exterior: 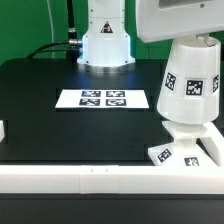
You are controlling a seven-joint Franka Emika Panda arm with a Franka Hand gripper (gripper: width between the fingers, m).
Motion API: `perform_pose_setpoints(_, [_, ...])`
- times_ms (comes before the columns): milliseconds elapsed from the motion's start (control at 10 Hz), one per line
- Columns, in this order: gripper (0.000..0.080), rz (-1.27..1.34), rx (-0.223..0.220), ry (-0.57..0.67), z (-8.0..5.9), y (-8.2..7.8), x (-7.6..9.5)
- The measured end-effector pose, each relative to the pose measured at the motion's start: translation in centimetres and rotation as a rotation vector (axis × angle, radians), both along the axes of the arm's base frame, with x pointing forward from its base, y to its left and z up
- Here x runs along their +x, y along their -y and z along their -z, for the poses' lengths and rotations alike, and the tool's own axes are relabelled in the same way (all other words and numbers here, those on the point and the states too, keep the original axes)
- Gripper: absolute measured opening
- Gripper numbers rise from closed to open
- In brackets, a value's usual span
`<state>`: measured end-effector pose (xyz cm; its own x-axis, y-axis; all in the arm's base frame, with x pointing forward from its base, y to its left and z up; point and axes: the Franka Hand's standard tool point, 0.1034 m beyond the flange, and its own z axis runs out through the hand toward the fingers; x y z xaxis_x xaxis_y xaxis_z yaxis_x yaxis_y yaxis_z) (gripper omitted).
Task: Assemble lamp
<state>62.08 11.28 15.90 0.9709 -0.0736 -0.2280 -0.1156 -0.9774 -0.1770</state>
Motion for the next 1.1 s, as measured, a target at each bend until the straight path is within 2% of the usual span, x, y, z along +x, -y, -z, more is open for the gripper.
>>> perform_pose_setpoints(100, [0.0044, 0.000, 0.000, -0.001, 0.0, 0.0, 0.0])
perform_pose_setpoints(200, [0.0222, 0.000, 0.000, -0.001, 0.0, 0.0, 0.0])
perform_pose_setpoints(300, [0.0222, 0.001, 0.000, -0.001, 0.0, 0.1, 0.0])
perform_pose_setpoints(400, [0.0360, 0.001, 0.000, 0.000, 0.0, 0.1, 0.0])
perform_pose_setpoints(500, [0.0548, 0.001, 0.000, -0.001, 0.0, 0.1, 0.0])
perform_pose_setpoints(600, [0.0548, 0.001, 0.000, -0.002, 0.0, 0.1, 0.0])
perform_pose_setpoints(700, [0.0650, -0.005, -0.001, -0.018, -0.3, 0.1, -0.3])
perform_pose_setpoints(800, [0.0689, -0.018, -0.001, -0.049, -1.0, 0.0, -0.6])
perform_pose_setpoints(1000, [0.0697, -0.045, -0.012, -0.096, -2.0, -0.2, -0.6])
perform_pose_setpoints(1100, [0.0697, -0.042, -0.012, -0.086, -1.8, -0.2, -0.4])
